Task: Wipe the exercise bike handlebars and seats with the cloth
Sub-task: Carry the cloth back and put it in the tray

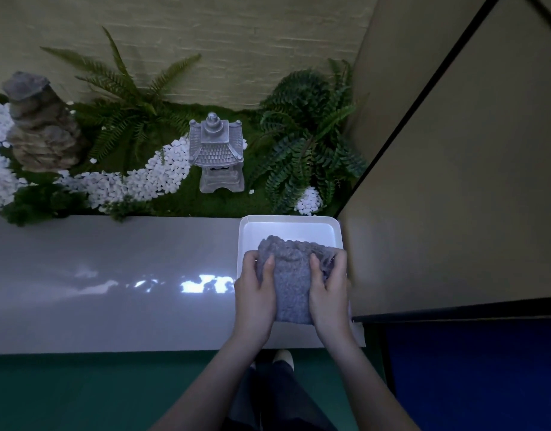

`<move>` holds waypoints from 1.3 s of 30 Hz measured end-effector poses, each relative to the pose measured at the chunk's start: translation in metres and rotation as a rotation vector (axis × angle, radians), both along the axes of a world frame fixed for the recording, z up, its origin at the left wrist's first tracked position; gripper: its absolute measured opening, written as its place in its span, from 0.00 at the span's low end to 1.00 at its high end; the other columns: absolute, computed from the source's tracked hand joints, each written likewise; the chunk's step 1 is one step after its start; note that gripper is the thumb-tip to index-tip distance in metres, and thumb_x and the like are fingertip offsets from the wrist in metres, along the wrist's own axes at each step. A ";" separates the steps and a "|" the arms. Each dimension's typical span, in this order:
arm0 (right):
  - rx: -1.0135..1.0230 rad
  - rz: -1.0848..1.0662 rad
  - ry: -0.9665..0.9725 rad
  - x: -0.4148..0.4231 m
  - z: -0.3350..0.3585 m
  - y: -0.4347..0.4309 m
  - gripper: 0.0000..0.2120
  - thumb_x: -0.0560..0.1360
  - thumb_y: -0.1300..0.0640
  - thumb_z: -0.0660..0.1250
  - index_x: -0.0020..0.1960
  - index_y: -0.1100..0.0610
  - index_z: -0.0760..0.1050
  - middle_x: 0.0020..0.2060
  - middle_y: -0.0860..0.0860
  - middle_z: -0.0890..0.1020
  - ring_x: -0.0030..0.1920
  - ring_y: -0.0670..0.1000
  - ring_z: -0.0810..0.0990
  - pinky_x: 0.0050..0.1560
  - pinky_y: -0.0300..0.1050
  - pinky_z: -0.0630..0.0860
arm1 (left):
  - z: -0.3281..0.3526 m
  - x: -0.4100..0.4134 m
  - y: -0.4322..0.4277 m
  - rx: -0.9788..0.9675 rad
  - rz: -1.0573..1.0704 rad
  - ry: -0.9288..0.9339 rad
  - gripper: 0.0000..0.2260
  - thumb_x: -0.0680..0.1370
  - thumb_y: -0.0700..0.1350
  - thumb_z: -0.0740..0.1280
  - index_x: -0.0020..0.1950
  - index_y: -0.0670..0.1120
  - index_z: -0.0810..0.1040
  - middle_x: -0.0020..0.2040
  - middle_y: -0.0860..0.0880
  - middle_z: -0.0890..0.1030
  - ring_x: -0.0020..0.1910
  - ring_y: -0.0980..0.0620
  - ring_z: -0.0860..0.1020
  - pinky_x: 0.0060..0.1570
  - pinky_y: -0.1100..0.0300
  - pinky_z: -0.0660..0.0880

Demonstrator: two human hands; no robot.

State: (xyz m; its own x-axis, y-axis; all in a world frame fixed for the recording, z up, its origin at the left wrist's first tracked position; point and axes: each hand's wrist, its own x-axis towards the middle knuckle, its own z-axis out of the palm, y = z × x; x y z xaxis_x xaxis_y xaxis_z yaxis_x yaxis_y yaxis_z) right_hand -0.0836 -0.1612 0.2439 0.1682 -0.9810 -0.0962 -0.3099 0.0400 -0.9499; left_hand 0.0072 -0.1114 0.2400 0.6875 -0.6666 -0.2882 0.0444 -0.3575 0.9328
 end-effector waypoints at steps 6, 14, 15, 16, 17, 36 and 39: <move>0.090 -0.070 -0.079 0.004 -0.027 -0.026 0.08 0.80 0.62 0.62 0.44 0.53 0.66 0.37 0.46 0.75 0.34 0.35 0.74 0.36 0.29 0.70 | -0.026 -0.001 -0.021 0.057 0.013 -0.041 0.09 0.80 0.50 0.62 0.45 0.45 0.72 0.36 0.47 0.78 0.36 0.47 0.77 0.34 0.51 0.74; 0.114 -0.111 -0.004 0.001 -0.052 -0.027 0.04 0.79 0.56 0.63 0.48 0.53 0.68 0.41 0.46 0.78 0.38 0.39 0.76 0.40 0.38 0.74 | -0.045 0.009 -0.033 0.372 -0.126 -0.383 0.22 0.79 0.53 0.61 0.29 0.45 0.62 0.26 0.47 0.69 0.29 0.45 0.71 0.31 0.54 0.60; 0.109 -0.126 0.010 0.001 -0.053 -0.025 0.04 0.80 0.56 0.63 0.48 0.54 0.68 0.40 0.45 0.77 0.38 0.38 0.76 0.40 0.38 0.73 | -0.046 0.009 -0.033 0.388 -0.154 -0.404 0.22 0.80 0.53 0.61 0.30 0.46 0.61 0.27 0.45 0.70 0.31 0.42 0.72 0.31 0.53 0.61; 0.116 -0.142 0.016 0.001 -0.055 -0.024 0.05 0.80 0.57 0.63 0.48 0.56 0.68 0.39 0.46 0.77 0.37 0.37 0.76 0.38 0.36 0.72 | -0.045 0.010 -0.033 0.392 -0.172 -0.418 0.21 0.80 0.53 0.61 0.30 0.47 0.60 0.28 0.44 0.72 0.32 0.41 0.73 0.31 0.52 0.63; 0.140 -0.157 0.013 0.001 -0.057 -0.023 0.06 0.80 0.57 0.62 0.48 0.58 0.67 0.38 0.46 0.76 0.35 0.36 0.75 0.36 0.34 0.71 | -0.043 0.010 -0.034 0.384 -0.183 -0.422 0.20 0.80 0.52 0.61 0.31 0.47 0.60 0.29 0.43 0.72 0.32 0.41 0.73 0.32 0.51 0.64; 0.921 -0.172 -0.594 -0.003 -0.052 -0.018 0.23 0.75 0.44 0.63 0.60 0.60 0.77 0.54 0.59 0.83 0.54 0.58 0.83 0.59 0.60 0.76 | -0.016 0.002 -0.028 -0.030 -0.004 0.388 0.07 0.79 0.46 0.64 0.50 0.44 0.79 0.38 0.49 0.85 0.37 0.54 0.83 0.33 0.64 0.76; 0.676 -0.217 -0.375 0.004 -0.057 -0.022 0.14 0.79 0.49 0.62 0.56 0.57 0.77 0.51 0.55 0.84 0.51 0.54 0.84 0.53 0.53 0.80 | -0.028 0.000 -0.027 -0.028 0.086 0.204 0.05 0.80 0.44 0.63 0.47 0.47 0.77 0.39 0.50 0.83 0.37 0.57 0.82 0.32 0.65 0.75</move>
